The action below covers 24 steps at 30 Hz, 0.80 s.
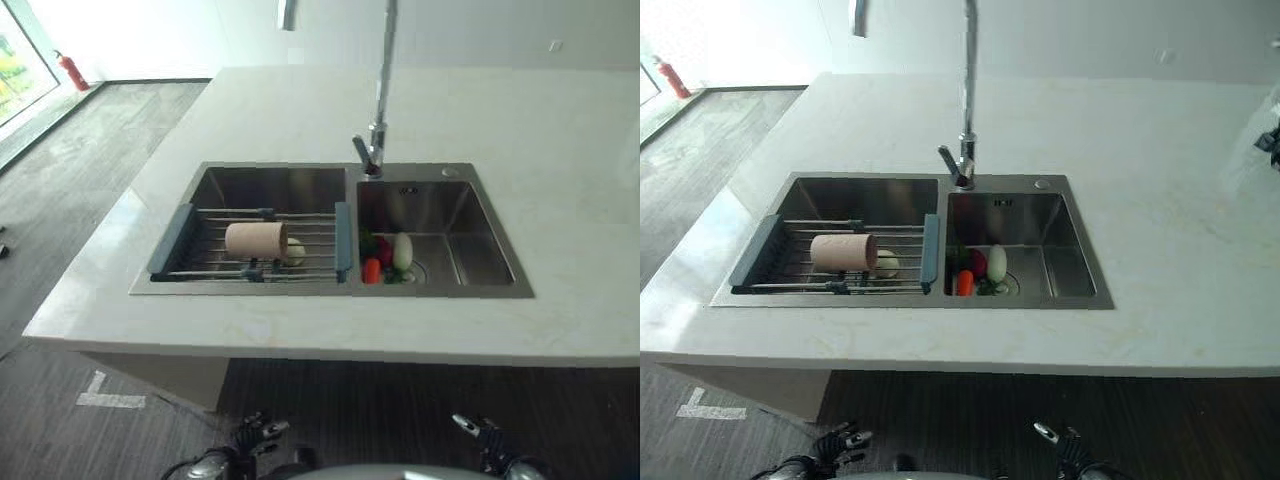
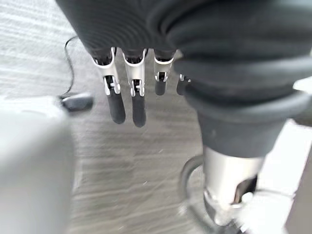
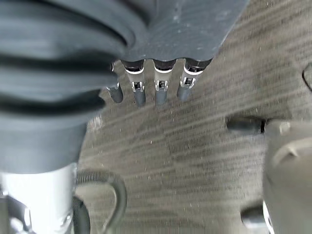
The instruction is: Place the dishes in the dishwasher.
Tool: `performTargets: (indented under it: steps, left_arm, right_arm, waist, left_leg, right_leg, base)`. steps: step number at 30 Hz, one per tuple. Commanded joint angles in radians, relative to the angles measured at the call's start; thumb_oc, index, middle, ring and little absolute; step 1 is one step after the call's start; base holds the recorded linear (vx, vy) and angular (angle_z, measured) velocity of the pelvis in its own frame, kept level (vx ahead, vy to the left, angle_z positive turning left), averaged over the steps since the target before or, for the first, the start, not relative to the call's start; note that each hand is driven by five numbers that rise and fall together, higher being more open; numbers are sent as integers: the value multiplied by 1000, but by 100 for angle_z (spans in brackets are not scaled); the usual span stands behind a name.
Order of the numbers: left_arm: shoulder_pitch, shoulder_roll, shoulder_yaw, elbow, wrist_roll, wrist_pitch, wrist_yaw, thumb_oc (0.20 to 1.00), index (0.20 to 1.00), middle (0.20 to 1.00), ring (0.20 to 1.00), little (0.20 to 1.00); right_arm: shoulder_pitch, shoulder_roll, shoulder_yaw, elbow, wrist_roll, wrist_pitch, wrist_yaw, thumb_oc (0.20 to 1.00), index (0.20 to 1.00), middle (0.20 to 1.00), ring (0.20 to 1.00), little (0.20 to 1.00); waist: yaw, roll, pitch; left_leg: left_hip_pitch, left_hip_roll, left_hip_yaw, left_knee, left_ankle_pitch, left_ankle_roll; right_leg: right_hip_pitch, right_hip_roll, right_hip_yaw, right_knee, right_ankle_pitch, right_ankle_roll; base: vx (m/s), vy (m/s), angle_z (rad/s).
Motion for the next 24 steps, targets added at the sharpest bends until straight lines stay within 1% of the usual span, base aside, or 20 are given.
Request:
performTargets:
  steps: [1, 4, 5, 7, 8, 9, 10, 11, 12, 13, 15, 17, 19, 21, 24]
  left_arm:
    - [-44, -20, -7, -34, -54, -30, 0, 1000, 1000, 1000, 1000, 1000]
    - [-25, -5, 37, -90, -106, -42, 17, 1000, 1000, 1000, 1000, 1000]
    - [-19, 1, 55, -108, -138, -51, 27, 1000, 1000, 1000, 1000, 1000]
    - [-4, 8, 110, -159, -218, -50, 38, 1000, 1000, 1000, 1000, 1000]
    - [10, 5, 159, -197, -273, -62, 46, 1000, 1000, 1000, 1000, 1000]
    - [13, 3, 173, -204, -298, -81, 51, 1000, 1000, 1000, 1000, 1000]
    - [21, 0, 211, -220, -363, -103, 60, 1000, 1000, 1000, 1000, 1000]
    - [31, 5, 270, -230, -428, -137, 88, 1000, 1000, 1000, 1000, 1000]
    - [36, 9, 288, -232, -438, -137, 93, 1000, 1000, 1000, 1000, 1000]
    - [45, 22, 332, -230, -468, -161, 114, 1000, 1000, 1000, 1000, 1000]
    - [51, 40, 372, -218, -499, -163, 111, 1000, 1000, 1000, 1000, 1000]
    - [56, 99, 475, -194, -577, -170, 115, 1000, 1000, 1000, 1000, 1000]
    - [56, 145, 546, -176, -596, -182, 133, 1000, 1000, 1000, 1000, 1000]
    - [52, 174, 584, -163, -592, -190, 148, 1000, 1000, 1000, 1000, 1000]
    - [41, 238, 649, -142, -624, -206, 189, 1000, 1000, 1000, 1000, 1000]
  right_arm:
    - [-46, -70, 21, -13, 27, -52, -4, 1000, 1000, 1000, 1000, 1000]
    - [-48, -76, 12, -28, 39, -38, -17, 1000, 1000, 1000, 1000, 1000]
    - [-47, -77, 8, -27, 41, -34, -19, 1000, 1000, 1000, 1000, 1000]
    - [-36, -78, -7, -27, 46, -28, -21, 1000, 1000, 1000, 1000, 1000]
    - [-29, -76, -26, -21, 58, -24, -23, 1000, 1000, 1000, 1000, 1000]
    - [-28, -76, -33, -14, 63, -25, -22, 1000, 1000, 1000, 1000, 1000]
    - [-26, -76, -50, 4, 68, -30, -17, 1000, 1000, 1000, 1000, 1000]
    - [-26, -80, -67, 25, 72, -40, -9, 1000, 1000, 1000, 1000, 1000]
    - [-27, -81, -71, 28, 73, -41, -7, 1000, 1000, 1000, 1000, 1000]
    - [-29, -84, -78, 33, 78, -42, -6, 1000, 1000, 1000, 1000, 1000]
    - [-32, -89, -82, 35, 82, -39, -5, 1000, 1000, 1000, 1000, 1000]
    - [-41, -94, -79, 45, 96, -41, -11, 1000, 1000, 1000, 1000, 1000]
    - [-47, -93, -75, 49, 112, -45, -19, 1000, 1000, 1000, 1000, 1000]
    - [-50, -91, -73, 51, 116, -48, -21, 1000, 1000, 1000, 1000, 1000]
    - [-56, -85, -54, 57, 135, -54, -34, 1000, 1000, 1000, 1000, 1000]
  waist:
    - [22, 45, -23]
    - [36, 49, -28]
    - [41, 50, -27]
    - [52, 52, -27]
    - [65, 53, -25]
    - [70, 54, -24]
    - [82, 56, -22]
    - [95, 58, -22]
    - [98, 59, -22]
    - [108, 63, -19]
    - [113, 65, -23]
    - [125, 75, -22]
    - [133, 83, -25]
    - [135, 86, -30]
    - [142, 95, -37]
  left_leg:
    - [10, 51, 28, 1, -76, -53]
    - [13, 47, 22, 1, -85, -51]
    - [14, 46, 20, 1, -86, -50]
    - [14, 45, 12, 1, -87, -51]
    - [12, 45, 6, 1, -86, -53]
    - [11, 45, 3, 1, -85, -53]
    - [10, 44, -5, 1, -85, -55]
    - [9, 42, -16, 1, -84, -57]
    - [9, 42, -19, 1, -84, -58]
    - [13, 41, -25, 1, -84, -61]
    - [7, 40, -31, 1, -80, -63]
    - [11, 38, -44, 1, -80, -68]
    - [9, 35, -55, 1, -79, -70]
    - [2, 32, -63, 1, -75, -71]
    - [-3, 28, -77, 1, -74, -73]
  right_leg:
    - [-47, 38, 23, -9, 0, 25]
    - [-46, 34, 12, -14, 2, 29]
    - [-45, 33, 8, -14, 2, 29]
    - [-44, 30, 2, -14, 2, 30]
    - [-42, 27, -7, -14, 1, 29]
    - [-41, 26, -10, -14, 1, 28]
    - [-37, 24, -21, -14, 0, 27]
    - [-33, 20, -34, -14, -4, 28]
    - [-32, 19, -39, -14, -5, 28]
    - [-25, 18, -45, -14, -8, 29]
    - [-27, 15, -52, -14, -8, 30]
    - [-18, 13, -63, -14, -15, 30]
    - [-14, 12, -70, -14, -19, 30]
    - [-17, 11, -73, -14, -19, 30]
    - [-14, 11, -79, -14, -23, 31]
  base:
    - [9, -2, 24]
    - [15, -12, 5]
    - [34, -30, -2]
    - [27, -43, -3]
    - [12, -54, -3]
    - [11, -77, 1]
    - [17, -81, 6]
    - [23, -77, 12]
    - [29, -67, 15]
    - [17, -39, 16]
    - [17, -31, 13]
    - [38, -25, 14]
    - [29, -9, 21]
    - [15, -3, 10]
    - [23, -5, 13]
